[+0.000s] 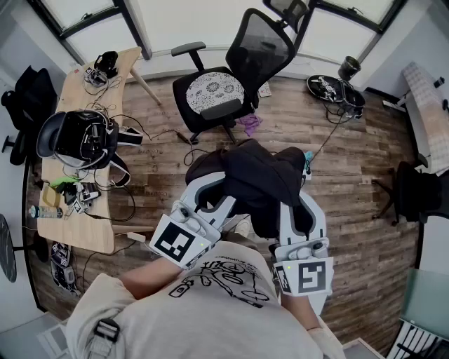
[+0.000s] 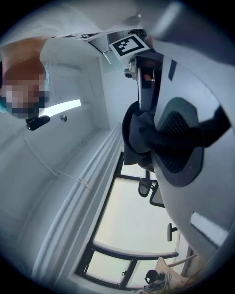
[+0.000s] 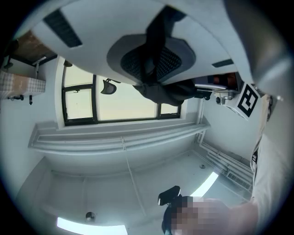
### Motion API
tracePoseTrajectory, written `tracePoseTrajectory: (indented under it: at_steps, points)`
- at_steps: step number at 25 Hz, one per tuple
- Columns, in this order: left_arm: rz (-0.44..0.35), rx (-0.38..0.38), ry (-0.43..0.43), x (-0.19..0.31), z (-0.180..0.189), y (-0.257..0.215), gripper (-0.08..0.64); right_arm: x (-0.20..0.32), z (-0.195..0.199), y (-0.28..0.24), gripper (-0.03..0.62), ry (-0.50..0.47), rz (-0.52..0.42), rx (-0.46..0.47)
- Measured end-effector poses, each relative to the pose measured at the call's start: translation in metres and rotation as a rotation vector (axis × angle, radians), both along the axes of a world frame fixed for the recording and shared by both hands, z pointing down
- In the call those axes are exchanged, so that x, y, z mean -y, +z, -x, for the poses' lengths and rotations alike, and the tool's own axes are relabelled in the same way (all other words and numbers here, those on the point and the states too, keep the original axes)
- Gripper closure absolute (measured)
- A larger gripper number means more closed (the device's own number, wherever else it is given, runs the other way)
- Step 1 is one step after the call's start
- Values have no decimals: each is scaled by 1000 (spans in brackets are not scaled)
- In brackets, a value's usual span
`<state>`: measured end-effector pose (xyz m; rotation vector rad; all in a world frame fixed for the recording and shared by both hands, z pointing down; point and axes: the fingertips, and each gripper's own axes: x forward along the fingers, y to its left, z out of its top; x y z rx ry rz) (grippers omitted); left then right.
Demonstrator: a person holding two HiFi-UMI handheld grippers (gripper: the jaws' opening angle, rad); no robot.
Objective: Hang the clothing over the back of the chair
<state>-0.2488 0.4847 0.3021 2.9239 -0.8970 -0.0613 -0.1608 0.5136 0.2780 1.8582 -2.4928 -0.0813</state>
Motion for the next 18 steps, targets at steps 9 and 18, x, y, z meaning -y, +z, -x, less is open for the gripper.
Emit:
tracePoseTrajectory:
  at_steps: [9, 18]
  points:
    - [-9, 1, -1, 9, -34, -2, 521, 7, -33, -2, 563, -11, -13, 39]
    - [12, -10, -11, 22, -90, 8, 522, 19, -87, 4, 563, -24, 4, 25]
